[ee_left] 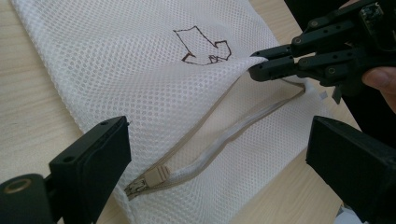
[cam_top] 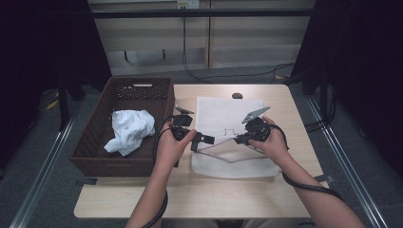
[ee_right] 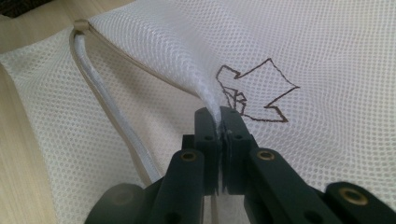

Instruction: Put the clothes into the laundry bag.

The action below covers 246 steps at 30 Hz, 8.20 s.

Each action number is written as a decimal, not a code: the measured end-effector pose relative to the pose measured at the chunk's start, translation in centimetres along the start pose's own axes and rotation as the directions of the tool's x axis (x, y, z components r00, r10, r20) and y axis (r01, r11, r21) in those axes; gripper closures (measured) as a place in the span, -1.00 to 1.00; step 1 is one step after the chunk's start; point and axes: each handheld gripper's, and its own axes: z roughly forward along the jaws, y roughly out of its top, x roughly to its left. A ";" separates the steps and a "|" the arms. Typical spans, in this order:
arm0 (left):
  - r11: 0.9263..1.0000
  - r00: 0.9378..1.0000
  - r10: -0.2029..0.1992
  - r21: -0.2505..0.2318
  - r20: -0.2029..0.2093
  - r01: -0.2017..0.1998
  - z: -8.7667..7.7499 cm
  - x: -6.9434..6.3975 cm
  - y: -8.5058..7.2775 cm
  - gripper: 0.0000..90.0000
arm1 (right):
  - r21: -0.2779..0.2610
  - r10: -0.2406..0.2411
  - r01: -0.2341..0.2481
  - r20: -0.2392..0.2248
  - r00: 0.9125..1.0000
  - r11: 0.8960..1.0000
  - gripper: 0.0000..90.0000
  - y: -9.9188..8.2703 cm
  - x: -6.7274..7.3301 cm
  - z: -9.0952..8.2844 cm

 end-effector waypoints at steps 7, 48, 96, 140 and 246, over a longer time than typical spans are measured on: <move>1.000 1.000 0.009 0.001 0.000 -0.009 0.0 0.0 0.0 -0.86 | -0.012 -0.010 0.010 -0.005 1.000 1.000 0.95 0.7 -0.3 -0.6; 1.000 1.000 0.010 -0.009 -0.006 -0.010 -0.1 -0.1 0.0 -0.85 | -0.050 -0.032 0.032 0.005 0.999 0.998 0.95 3.9 -0.6 -2.9; 0.989 0.987 0.145 0.027 -0.074 -0.144 -0.6 -0.5 0.4 -0.90 | -0.064 -0.050 0.049 -0.007 0.999 0.997 0.95 4.8 -0.8 -3.6; 0.987 0.945 0.159 0.078 -0.286 -0.142 -9.5 2.1 3.5 -0.62 | -0.058 -0.058 0.057 -0.002 0.998 0.997 0.95 4.3 -0.4 -3.7; 0.981 0.848 -0.170 -0.009 -0.502 0.192 -8.8 20.3 -0.7 -0.99 | -0.042 -0.042 0.041 -0.022 0.999 0.998 0.96 3.2 -0.4 -3.5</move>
